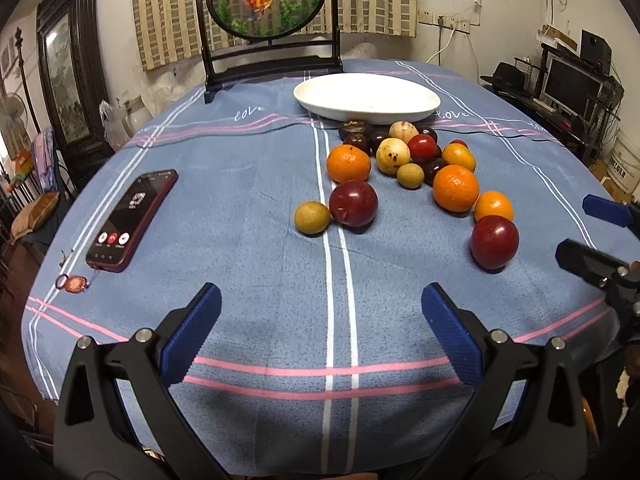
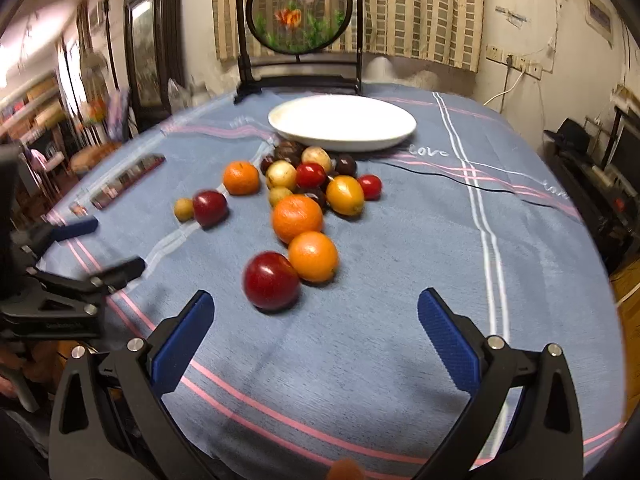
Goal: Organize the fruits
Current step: 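Grasp a red plum with the left tool while the right tool grasps another red plum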
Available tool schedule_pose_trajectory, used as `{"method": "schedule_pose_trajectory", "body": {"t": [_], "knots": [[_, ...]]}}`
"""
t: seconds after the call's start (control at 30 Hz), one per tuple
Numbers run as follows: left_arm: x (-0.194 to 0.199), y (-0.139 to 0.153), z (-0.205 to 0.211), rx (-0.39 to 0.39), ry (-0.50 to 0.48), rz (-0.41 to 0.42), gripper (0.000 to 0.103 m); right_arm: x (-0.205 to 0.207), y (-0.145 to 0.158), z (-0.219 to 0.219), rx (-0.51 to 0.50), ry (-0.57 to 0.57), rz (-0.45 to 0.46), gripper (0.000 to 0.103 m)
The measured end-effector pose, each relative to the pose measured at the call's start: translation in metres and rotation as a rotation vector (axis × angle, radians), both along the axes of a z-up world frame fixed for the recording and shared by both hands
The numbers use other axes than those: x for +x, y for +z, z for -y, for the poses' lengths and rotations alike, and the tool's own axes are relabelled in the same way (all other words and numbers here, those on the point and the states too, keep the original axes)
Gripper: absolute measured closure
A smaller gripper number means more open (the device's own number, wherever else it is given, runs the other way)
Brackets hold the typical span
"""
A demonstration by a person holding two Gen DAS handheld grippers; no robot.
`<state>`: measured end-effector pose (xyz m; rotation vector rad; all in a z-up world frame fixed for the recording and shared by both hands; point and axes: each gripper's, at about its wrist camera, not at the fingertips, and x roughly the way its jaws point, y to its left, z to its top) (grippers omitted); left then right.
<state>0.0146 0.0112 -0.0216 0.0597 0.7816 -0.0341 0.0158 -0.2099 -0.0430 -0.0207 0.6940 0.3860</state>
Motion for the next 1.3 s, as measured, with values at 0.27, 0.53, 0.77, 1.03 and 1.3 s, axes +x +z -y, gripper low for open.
{"method": "schedule_pose_trajectory", "body": {"t": [0.27, 0.53, 0.77, 1.03, 1.3], "knots": [[0.008, -0.013, -0.014, -0.012, 0.017, -0.014, 0.002, 0.018, -0.024, -0.002, 0.133, 0.015, -0.108, 0.001], [0.024, -0.008, -0.023, -0.010, -0.019, 0.015, 0.002, 0.025, -0.029, -0.022, 0.137, 0.054, -0.186, 0.017], [0.046, -0.001, -0.023, -0.054, -0.152, 0.046, 0.002, 0.037, -0.035, -0.030, 0.116, 0.043, -0.221, 0.035], [0.079, 0.001, 0.000, 0.001, -0.282, 0.049, 0.010, 0.039, -0.034, -0.022, 0.088, 0.043, -0.212, 0.054], [0.101, -0.009, 0.019, 0.070, -0.399, 0.002, 0.033, 0.033, -0.029, -0.020, 0.104, 0.086, -0.214, 0.061]]}}
